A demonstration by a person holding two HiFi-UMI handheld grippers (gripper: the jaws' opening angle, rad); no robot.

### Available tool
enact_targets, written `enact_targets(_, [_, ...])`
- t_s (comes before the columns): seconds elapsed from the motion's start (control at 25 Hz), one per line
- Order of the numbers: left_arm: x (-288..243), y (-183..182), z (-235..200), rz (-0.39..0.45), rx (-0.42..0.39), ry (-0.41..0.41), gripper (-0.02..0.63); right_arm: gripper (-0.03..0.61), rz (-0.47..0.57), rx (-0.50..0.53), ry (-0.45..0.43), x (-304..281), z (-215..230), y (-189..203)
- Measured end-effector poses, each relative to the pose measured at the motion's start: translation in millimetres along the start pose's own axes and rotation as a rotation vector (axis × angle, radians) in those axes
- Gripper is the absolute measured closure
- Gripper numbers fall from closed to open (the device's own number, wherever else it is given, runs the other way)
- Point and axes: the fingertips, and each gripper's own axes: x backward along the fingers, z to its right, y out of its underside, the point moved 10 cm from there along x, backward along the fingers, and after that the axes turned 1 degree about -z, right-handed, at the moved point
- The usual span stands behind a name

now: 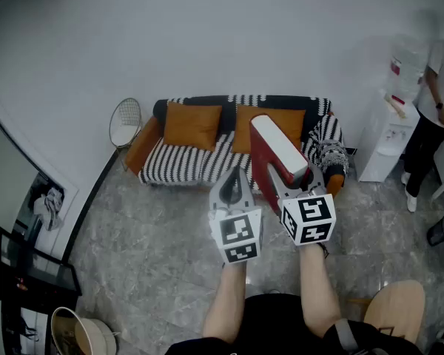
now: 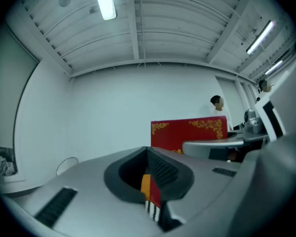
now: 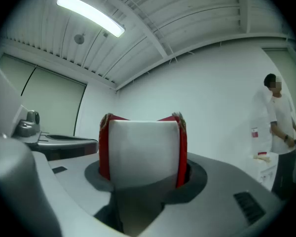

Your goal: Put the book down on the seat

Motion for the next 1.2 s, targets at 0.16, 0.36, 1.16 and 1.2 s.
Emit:
enact_targets(0.16, [-12, 1, 5, -0.002, -0.002, 0.01, 0.601, 0.348, -0.003, 0.001, 0.002, -7, 9, 3])
enact_targets(0.36, [-21, 3, 8, -0.002, 0.001, 0.014, 0.601, 0.348, -0.005, -0.001, 0.005, -12, 16, 7])
enact_targets(1.16, [-47, 2, 8, -0.009, -0.001, 0.004, 0.601, 0.347, 0.013, -0.036, -0.027, -34, 32, 9])
enact_targets(1.2, [-47, 0, 9, -0.005, -0.002, 0.004, 0.601, 0.347, 0.016, -0.035, -0.031, -34, 33, 7])
